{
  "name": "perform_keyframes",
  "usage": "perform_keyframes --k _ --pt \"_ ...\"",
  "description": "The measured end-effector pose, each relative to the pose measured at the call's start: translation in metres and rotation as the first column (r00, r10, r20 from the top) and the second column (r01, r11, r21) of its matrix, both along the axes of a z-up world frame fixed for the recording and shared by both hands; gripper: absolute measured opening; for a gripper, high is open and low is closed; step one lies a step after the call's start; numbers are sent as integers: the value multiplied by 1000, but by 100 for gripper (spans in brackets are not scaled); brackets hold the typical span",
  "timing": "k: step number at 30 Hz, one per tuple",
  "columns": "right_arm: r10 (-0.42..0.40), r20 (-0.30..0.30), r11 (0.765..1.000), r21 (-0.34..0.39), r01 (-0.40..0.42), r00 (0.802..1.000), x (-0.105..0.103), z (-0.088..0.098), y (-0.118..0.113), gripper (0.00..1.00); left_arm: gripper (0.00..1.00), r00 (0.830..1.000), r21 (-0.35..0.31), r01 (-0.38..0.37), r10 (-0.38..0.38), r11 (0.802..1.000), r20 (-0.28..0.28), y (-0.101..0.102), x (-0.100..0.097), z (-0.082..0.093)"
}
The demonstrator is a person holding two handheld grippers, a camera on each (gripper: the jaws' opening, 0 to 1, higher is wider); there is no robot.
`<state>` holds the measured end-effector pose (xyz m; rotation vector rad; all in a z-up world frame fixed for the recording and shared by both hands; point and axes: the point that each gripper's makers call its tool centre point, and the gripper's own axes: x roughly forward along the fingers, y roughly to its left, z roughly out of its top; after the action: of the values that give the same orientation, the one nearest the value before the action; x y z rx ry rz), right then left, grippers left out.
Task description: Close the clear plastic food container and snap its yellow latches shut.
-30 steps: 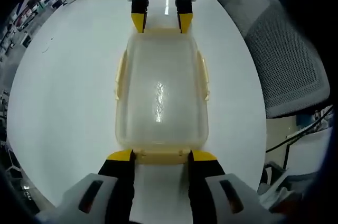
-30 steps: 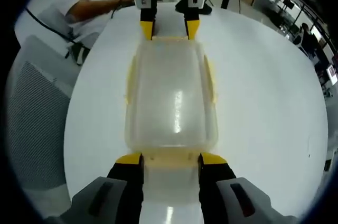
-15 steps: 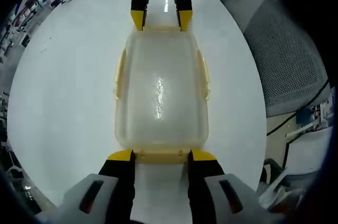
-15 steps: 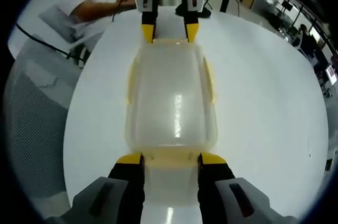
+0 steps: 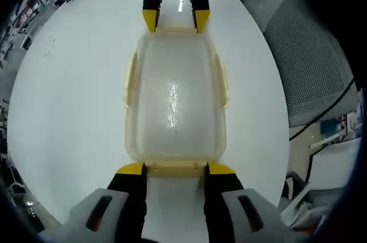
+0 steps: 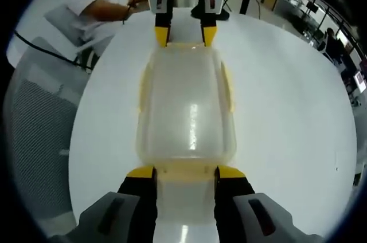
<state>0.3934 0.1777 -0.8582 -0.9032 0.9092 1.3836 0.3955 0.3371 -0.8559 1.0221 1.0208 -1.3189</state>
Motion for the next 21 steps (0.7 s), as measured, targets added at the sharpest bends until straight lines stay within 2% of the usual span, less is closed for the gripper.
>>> perform_keyframes --k 2,4,6,9,11,13,17,21 --pt "-6 -5 1000 12 6 1000 1 0 0 37 37 1000 -1 -1 1 1000 1 0 -1 1" --pt "-13 -5 1000 20 13 1000 0 0 1 37 38 998 5 -19 19 1000 -52 0 -3 2" --pt "-2 -2 1000 27 2 1000 -1 1 1 37 38 999 17 18 -18 1000 -35 1 -3 1" --pt "-8 -22 1000 18 9 1000 1 3 -2 37 37 1000 1 8 -8 1000 -21 -2 -1 4" --pt "-8 1 1000 14 8 1000 6 5 -6 37 37 1000 -20 -19 19 1000 -24 -6 1 7" --pt "-10 7 1000 20 10 1000 8 8 -8 37 37 1000 -33 -15 15 999 -9 -7 5 12" --pt "-24 -1 999 29 24 1000 6 14 -11 37 37 1000 -41 -4 4 999 -8 -10 5 21" --pt "-27 -18 999 28 28 999 -2 14 -12 37 37 1000 -39 7 -7 999 -11 -13 0 23"
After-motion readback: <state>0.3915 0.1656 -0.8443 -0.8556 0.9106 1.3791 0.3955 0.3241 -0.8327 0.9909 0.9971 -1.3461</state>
